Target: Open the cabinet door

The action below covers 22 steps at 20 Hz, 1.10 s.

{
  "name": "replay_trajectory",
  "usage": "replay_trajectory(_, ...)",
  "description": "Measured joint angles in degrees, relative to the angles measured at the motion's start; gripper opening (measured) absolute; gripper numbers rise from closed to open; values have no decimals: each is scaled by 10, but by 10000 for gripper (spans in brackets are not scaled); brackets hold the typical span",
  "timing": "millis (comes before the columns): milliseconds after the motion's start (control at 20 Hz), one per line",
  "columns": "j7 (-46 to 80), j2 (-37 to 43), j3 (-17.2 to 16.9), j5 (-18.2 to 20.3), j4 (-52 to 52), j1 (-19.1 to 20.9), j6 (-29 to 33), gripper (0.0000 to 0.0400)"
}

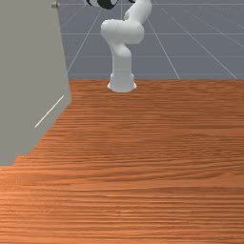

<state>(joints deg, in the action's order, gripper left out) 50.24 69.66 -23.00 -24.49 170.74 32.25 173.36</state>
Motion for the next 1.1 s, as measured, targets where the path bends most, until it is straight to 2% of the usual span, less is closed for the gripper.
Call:
replay_trajectory(150, 7, -51, 28, -4, -5, -29, 40, 400)
replay_trajectory(300, 14, -146, 35, 2, -50, -41, 74, 400)
replay_trajectory(450, 18, -162, 41, 4, -54, -40, 78, 400)
replay_trajectory(500, 27, -174, 53, 5, -64, -18, 71, 400)
replay_trajectory(550, 44, -199, 84, 5, -87, 27, 48, 296)
replay_trajectory(600, 61, -222, 107, 9, -107, 55, 34, 221)
replay_trajectory(650, 71, -232, 122, 10, -116, 71, 25, 187)
replay_trajectory(750, 79, -232, 138, 10, -118, 83, 17, 187)
replay_trajectory(850, 82, -206, 146, 7, -99, 74, 16, 187)
replay_trajectory(900, 88, -181, 162, 9, -83, 68, 12, 185)
replay_trajectory(1000, 121, -139, 210, 21, -57, 66, 9, 180)
replay_trajectory(1100, 162, -107, 277, 37, -41, 64, 4, 183)
